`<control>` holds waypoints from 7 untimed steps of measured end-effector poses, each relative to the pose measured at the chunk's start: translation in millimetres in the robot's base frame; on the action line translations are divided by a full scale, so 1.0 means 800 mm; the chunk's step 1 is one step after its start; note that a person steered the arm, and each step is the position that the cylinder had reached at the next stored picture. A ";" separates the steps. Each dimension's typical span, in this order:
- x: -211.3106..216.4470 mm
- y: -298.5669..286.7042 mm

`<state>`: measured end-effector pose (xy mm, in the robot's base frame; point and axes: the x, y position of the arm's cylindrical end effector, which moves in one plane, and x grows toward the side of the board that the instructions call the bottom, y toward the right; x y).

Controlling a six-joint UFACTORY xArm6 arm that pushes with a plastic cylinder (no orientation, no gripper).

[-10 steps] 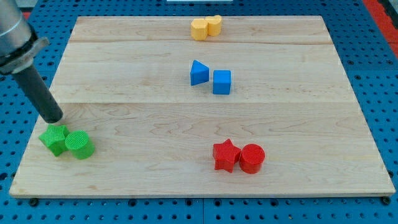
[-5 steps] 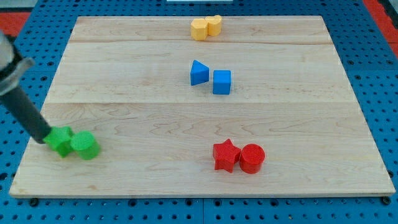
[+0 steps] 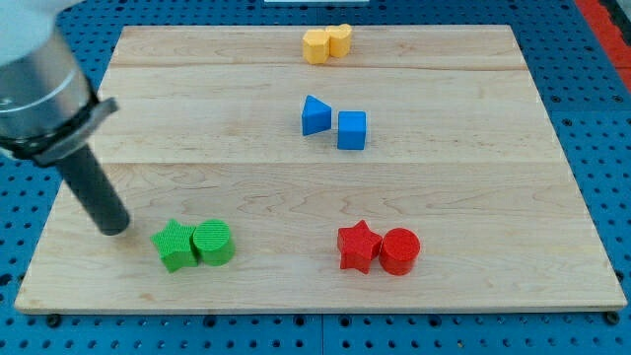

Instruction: Move the green star along with green circle to the left of the red blocks

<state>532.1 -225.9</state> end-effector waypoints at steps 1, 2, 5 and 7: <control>0.013 -0.031; 0.033 -0.038; 0.049 0.003; 0.035 0.055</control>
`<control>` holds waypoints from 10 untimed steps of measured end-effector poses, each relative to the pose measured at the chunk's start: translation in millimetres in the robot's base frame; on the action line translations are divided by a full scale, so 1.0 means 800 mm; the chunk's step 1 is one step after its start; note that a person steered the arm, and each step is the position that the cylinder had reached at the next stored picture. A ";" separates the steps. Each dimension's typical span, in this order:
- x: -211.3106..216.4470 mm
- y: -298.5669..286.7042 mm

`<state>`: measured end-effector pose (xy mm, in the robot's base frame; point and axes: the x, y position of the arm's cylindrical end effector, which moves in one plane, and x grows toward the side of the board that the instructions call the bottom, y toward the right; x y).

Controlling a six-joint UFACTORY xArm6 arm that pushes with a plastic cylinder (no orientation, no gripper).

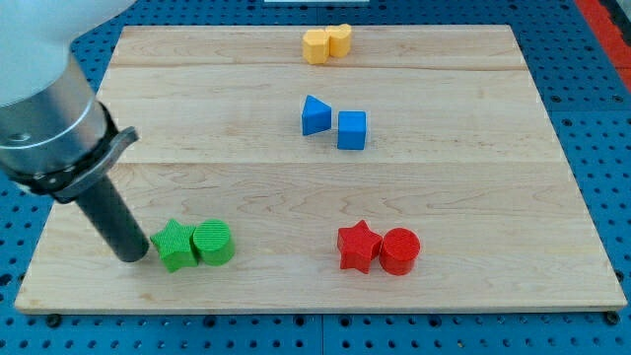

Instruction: Move the green star along with green circle to the left of the red blocks

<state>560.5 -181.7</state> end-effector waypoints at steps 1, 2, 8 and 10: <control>-0.008 0.028; -0.009 0.047; 0.012 0.085; 0.013 0.119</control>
<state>570.6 -86.4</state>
